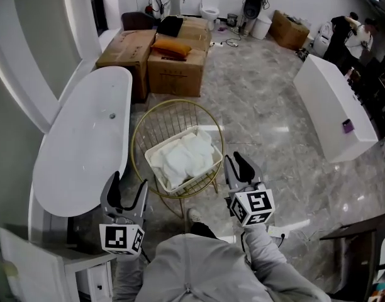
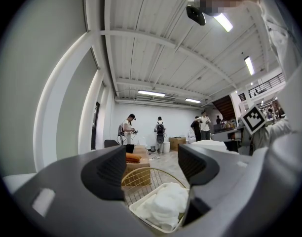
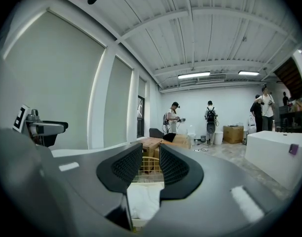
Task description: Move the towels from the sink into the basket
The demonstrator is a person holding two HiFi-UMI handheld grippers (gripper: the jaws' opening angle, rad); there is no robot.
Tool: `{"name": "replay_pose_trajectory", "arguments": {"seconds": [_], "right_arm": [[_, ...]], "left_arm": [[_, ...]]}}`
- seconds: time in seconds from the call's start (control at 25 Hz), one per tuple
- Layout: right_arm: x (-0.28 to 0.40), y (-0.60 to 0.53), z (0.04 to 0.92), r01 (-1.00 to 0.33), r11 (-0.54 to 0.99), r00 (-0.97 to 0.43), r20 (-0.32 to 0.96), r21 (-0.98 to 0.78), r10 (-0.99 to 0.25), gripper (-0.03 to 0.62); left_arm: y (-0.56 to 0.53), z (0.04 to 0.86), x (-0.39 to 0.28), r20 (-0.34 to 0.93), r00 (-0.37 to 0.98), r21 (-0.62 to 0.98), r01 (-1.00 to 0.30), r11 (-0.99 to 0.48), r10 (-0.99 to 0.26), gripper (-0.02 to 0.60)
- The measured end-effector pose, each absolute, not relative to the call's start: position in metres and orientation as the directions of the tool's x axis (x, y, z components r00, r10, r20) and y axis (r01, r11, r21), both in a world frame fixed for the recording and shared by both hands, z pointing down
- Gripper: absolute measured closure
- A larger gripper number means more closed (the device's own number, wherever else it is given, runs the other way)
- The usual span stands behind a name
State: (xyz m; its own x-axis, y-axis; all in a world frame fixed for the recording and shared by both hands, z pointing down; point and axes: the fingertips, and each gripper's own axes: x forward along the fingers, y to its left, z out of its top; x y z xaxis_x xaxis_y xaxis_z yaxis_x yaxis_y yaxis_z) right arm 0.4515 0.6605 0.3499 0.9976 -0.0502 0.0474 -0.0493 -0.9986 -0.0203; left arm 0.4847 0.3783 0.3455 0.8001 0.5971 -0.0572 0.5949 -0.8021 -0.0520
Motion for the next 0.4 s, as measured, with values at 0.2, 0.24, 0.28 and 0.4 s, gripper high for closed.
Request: {"name": "replay_pose_trajectory", "arguments": {"seconds": [0.2, 0.24, 0.28, 0.4], "right_arm": [[0.448, 0.661, 0.353, -0.049, -0.998, 0.997, 0.060, -0.025, -0.051, 0.490], [0.447, 0.661, 0.353, -0.048, -0.999, 0.997, 0.064, -0.025, -0.049, 0.490], [0.445, 0.661, 0.354, -0.046, -0.999, 0.997, 0.068, -0.027, -0.048, 0.490], [0.438, 0.660, 0.359, -0.041, -0.999, 0.995, 0.085, -0.034, -0.044, 0.490]], "left_arm": [[0.378, 0.344, 0.481, -0.049, 0.801, -0.057, 0.594, -0.803, 0.596, 0.224], [0.379, 0.343, 0.480, -0.048, 0.801, -0.059, 0.595, -0.802, 0.597, 0.225], [0.379, 0.342, 0.478, -0.045, 0.800, -0.059, 0.596, -0.801, 0.599, 0.225], [0.377, 0.347, 0.472, -0.032, 0.801, -0.049, 0.597, -0.801, 0.598, 0.224]]}}
